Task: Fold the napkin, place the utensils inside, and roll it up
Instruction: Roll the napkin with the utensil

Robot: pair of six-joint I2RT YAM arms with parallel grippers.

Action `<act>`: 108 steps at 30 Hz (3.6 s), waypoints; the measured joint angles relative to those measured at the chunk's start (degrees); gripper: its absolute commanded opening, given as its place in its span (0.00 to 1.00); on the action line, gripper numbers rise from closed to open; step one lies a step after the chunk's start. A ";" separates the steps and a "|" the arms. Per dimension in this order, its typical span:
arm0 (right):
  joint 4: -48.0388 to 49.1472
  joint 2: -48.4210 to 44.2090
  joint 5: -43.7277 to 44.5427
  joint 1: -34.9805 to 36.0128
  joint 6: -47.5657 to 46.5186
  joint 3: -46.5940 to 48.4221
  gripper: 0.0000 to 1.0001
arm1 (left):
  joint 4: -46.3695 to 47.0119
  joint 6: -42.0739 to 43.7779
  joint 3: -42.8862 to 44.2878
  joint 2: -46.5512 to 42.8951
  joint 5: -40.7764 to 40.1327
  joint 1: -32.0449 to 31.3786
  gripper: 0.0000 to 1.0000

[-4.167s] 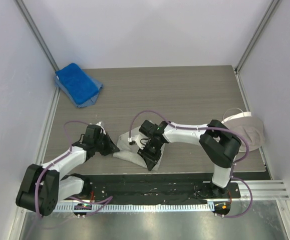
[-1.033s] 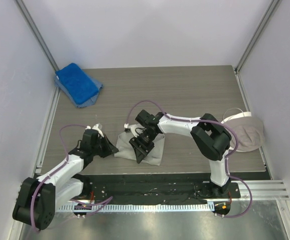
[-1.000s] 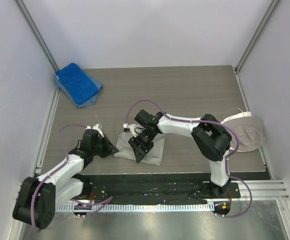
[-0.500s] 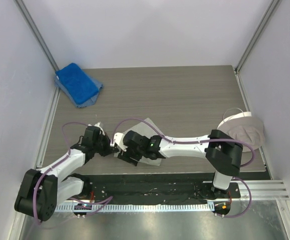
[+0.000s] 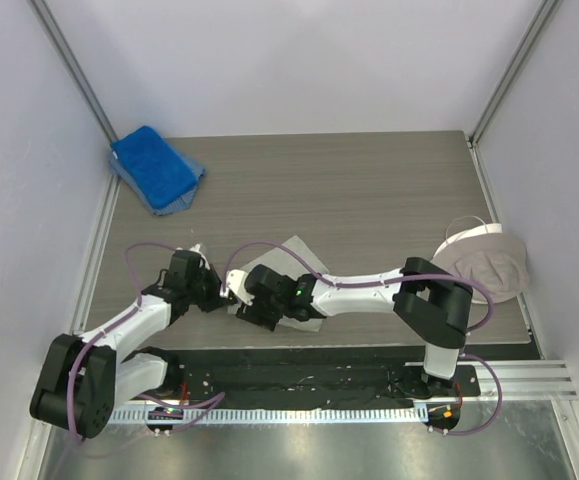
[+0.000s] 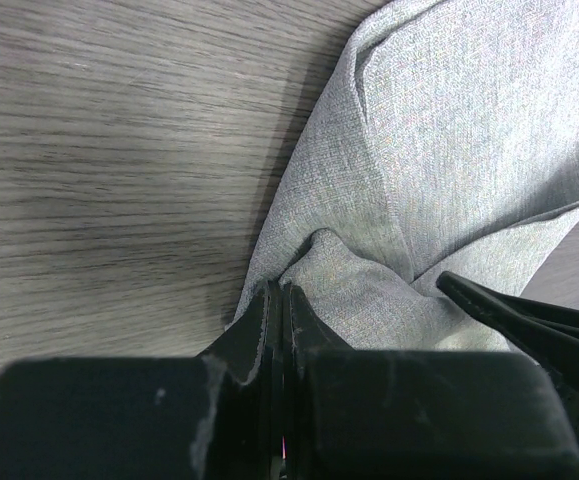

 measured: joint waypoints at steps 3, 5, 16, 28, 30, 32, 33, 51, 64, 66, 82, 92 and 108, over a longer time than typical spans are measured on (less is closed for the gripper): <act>-0.28 0.96 -2.01 -0.87 0.02 0.28 0.63 | -0.13 0.02 0.09 0.02 0.02 0.04 0.00; -0.63 2.16 -3.76 -1.55 0.22 0.72 0.59 | -0.20 0.13 0.09 0.02 0.02 0.07 0.00; -6.47 5.64 -18.97 -8.11 2.54 6.34 0.25 | -0.98 1.53 0.87 -1.62 -1.38 0.20 0.57; -17.70 15.32 -46.66 -15.30 7.37 15.63 0.22 | -3.93 1.81 -0.90 -15.96 -5.60 0.31 0.66; -18.69 17.03 -50.12 -16.31 8.55 16.57 0.22 | -3.89 1.62 -2.36 -17.46 -5.05 0.31 0.66; -19.67 18.73 -53.09 -17.40 9.60 17.73 0.22 | -3.89 1.46 -3.76 -18.69 -4.33 0.31 0.66; -20.22 19.56 -54.42 -17.84 9.92 18.34 0.22 | -3.89 1.38 -4.50 -19.37 -3.72 0.31 0.66; -24.57 26.53 -64.59 -21.00 14.23 23.08 0.27 | 2.73 -0.57 -9.99 -18.08 0.31 0.31 0.42; -26.62 19.98 -53.88 -20.37 16.09 24.00 0.75 | 6.23 -1.16 -7.15 -7.52 1.01 0.31 0.19; -25.83 16.09 -48.22 -20.11 15.30 22.62 0.77 | 6.01 -1.16 -6.49 -6.60 0.98 0.31 0.19; -4.07 -7.72 0.31 -0.02 3.63 -2.67 0.82 | 2.95 -0.28 -4.42 -5.33 0.83 0.31 0.21; -0.85 -3.30 1.29 -0.33 0.74 -2.64 0.80 | 1.90 -0.04 -3.65 -4.74 0.83 0.31 0.22; -2.08 0.52 -3.56 -0.39 1.09 -0.90 0.61 | 1.01 0.24 -2.40 -3.04 1.03 0.31 0.24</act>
